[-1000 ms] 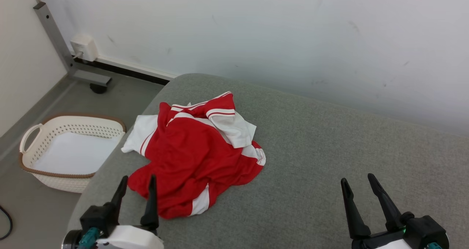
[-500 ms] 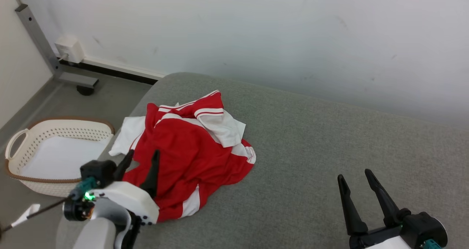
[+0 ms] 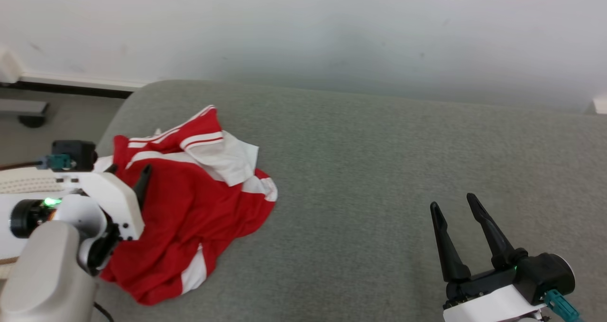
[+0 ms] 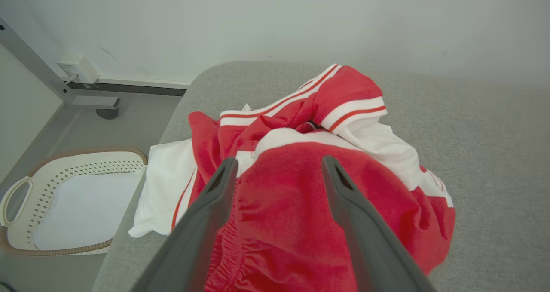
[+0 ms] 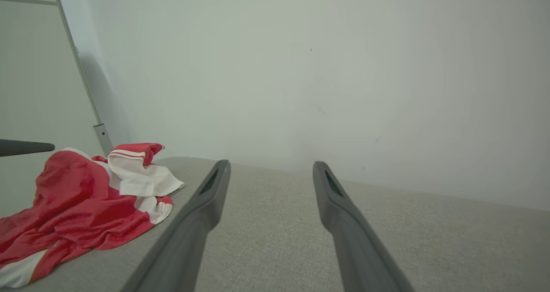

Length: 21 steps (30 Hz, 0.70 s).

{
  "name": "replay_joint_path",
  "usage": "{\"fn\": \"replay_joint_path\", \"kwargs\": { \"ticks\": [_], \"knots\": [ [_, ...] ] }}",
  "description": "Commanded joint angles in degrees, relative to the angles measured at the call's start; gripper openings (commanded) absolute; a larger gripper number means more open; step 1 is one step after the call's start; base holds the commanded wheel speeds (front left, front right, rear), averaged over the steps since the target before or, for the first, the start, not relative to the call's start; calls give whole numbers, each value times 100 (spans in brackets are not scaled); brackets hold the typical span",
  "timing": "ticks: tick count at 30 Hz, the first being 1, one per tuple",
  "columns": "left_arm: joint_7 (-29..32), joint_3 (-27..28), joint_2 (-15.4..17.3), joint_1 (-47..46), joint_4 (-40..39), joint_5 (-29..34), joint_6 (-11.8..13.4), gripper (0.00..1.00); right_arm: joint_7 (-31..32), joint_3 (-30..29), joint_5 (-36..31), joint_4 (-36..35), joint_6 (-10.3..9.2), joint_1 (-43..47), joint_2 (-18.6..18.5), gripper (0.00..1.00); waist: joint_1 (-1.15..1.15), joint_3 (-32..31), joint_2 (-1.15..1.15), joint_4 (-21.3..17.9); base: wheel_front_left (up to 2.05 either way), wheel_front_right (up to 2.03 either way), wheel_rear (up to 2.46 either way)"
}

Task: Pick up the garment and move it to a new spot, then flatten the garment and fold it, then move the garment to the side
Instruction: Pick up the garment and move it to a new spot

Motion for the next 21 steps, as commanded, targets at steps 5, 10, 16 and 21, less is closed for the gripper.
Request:
{"fn": "replay_joint_path", "kwargs": {
  "ticks": [5, 10, 16, 21],
  "knots": [
    [487, -113, 362, -200, 499, -467, 10, 100, 6, 45, 7, 43, -12, -119, -16, 100, 0, 171, 0, -528, 0, 0, 0],
    [787, -262, 601, -216, 966, -797, 9, 100, 6, 70, 17, 54, -12, -149, -17, 100, 0, 189, 0, -817, 0, 0, 0],
    [823, -458, 766, -173, 1445, -1047, 9, 100, 6, 112, 28, 135, -12, -63, -14, 100, 0, 128, 0, -948, 0, 0, 0],
    [966, -696, 696, -151, 1893, -1250, 9, 100, 6, 175, 43, 209, -12, -112, -15, 100, 0, 72, 0, -978, 0, 0, 0]
  ]
}}
